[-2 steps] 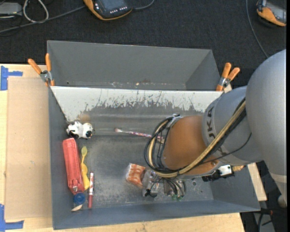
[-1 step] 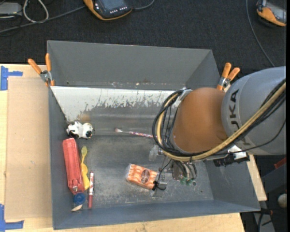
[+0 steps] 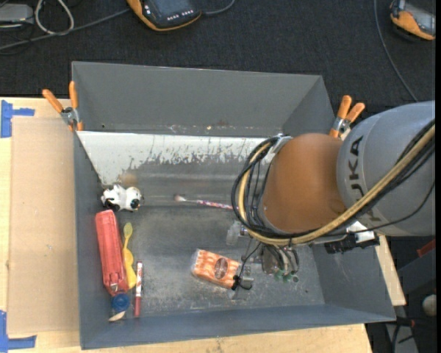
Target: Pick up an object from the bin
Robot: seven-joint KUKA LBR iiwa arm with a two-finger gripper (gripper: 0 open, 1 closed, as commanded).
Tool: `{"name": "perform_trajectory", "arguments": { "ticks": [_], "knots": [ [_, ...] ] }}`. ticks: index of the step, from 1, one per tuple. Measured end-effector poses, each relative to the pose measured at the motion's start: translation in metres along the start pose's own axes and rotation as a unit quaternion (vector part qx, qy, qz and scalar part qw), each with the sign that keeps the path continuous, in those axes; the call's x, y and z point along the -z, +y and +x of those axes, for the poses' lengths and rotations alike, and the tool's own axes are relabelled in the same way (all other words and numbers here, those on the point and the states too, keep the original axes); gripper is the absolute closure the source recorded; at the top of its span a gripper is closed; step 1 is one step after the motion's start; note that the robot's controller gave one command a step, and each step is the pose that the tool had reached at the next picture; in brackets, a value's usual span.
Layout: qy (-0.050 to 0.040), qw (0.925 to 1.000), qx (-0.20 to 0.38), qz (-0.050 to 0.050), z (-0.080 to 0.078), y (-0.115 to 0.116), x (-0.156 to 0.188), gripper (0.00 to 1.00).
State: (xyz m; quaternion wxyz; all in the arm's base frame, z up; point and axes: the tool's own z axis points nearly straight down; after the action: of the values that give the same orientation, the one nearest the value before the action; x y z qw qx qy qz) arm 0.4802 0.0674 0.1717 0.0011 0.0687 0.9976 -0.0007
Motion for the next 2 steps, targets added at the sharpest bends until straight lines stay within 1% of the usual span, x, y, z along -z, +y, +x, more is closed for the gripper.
{"name": "perform_trajectory", "arguments": {
  "ticks": [1, 2],
  "knots": [
    [-0.0008, 0.9979, -0.064, -0.001, -0.004, -0.003, -0.062, 0.0],
    [-0.0028, 0.9928, 0.12, -0.001, -0.02, -0.014, -0.102, 1.0]
  ]
}}
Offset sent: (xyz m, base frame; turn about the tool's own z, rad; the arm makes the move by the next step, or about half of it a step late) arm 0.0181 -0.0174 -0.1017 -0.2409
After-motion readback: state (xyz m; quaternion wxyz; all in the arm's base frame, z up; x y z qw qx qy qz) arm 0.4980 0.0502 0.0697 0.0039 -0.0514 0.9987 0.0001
